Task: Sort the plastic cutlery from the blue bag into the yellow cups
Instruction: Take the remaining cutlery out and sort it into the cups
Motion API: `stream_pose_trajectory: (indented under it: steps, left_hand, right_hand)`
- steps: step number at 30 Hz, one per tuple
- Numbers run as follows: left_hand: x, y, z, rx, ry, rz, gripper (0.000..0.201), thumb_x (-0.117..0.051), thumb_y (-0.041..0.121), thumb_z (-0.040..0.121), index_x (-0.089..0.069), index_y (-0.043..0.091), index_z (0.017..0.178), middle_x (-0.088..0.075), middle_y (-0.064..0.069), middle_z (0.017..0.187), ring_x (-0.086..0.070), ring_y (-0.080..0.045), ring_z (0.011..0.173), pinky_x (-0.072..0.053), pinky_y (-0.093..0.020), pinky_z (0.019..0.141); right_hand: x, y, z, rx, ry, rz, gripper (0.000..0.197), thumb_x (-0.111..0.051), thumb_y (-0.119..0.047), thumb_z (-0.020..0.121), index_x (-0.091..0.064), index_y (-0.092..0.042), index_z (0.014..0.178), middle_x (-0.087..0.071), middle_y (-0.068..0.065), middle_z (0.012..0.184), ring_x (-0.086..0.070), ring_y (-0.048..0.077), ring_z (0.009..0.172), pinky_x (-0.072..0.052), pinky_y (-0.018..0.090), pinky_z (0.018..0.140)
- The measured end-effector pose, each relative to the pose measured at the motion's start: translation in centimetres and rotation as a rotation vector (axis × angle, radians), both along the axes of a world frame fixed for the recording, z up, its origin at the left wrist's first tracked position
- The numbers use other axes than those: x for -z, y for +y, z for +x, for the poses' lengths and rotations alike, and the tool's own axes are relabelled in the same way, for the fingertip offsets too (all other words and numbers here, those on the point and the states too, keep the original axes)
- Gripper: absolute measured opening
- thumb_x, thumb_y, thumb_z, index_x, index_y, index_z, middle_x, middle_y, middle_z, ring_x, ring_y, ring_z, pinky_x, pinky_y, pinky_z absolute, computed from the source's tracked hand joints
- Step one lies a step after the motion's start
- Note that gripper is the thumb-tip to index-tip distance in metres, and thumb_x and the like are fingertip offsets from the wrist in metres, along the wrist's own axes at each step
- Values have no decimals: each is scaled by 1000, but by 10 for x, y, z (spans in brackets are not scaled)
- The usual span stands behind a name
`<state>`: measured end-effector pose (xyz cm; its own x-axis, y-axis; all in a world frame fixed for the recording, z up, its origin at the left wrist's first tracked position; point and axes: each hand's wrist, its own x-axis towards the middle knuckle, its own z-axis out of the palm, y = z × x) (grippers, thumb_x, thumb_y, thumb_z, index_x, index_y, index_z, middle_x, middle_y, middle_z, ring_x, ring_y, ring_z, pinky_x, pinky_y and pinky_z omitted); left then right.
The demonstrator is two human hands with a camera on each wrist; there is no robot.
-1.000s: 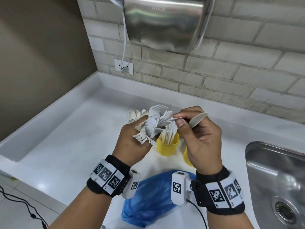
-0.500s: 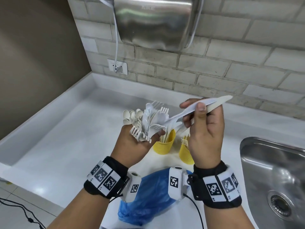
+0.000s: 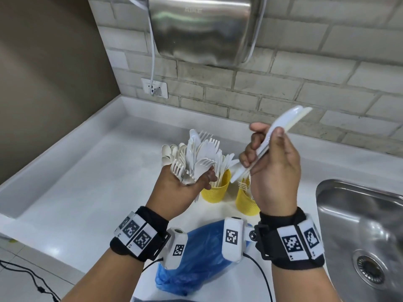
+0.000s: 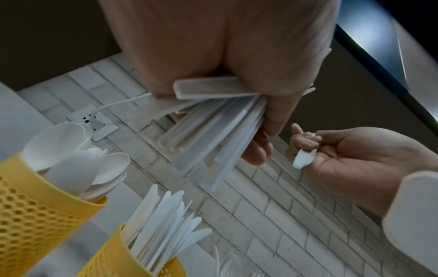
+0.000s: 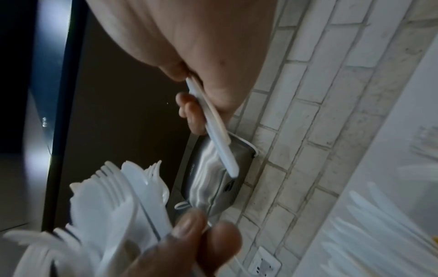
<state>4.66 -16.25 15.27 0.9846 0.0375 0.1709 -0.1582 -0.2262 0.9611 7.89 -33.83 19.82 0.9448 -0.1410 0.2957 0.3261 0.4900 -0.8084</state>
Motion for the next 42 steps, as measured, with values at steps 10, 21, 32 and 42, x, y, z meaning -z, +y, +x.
stream_pose_trajectory:
  steps: [10,21,32,42]
  left_hand:
    - [2,1,1,-16,12,41,8,-74,22,94,-72,14,95,-75,0,69,-77,-28,72,-58,-34,59]
    - [0,-1,-1,21,40,-27,3,-77,21,92,-76,22,95,-79,-4,86,-78,-22,84,-59,-51,90]
    - [-11,-8,-4,27,36,-88,16,-74,11,93,-72,5,108,-79,-7,86,-77,-24,73,-60,-25,67]
    - [-8,-5,-4,58,49,-65,5,-71,13,95,-73,14,100,-80,-3,88,-76,-27,70,-63,-37,72]
  right_hand:
    - [7,11,-16,-8,-108,-518,4,-72,-3,93,-70,-5,95,-45,-15,60,-44,8,58,-45,20,60]
    - [7,5,-9,7,-114,-590,6,-66,-16,98,-63,-20,95,-56,-12,72,-51,9,62,-44,28,62]
    - [24,17,-7,16,-16,-474,14,-64,-33,95,-71,-23,103,-57,-2,75,-53,12,63,-45,30,64]
    - [0,5,1,262,-59,-142,25,-34,-26,110,-50,-14,95,-62,9,82,-66,25,77,-60,54,74]
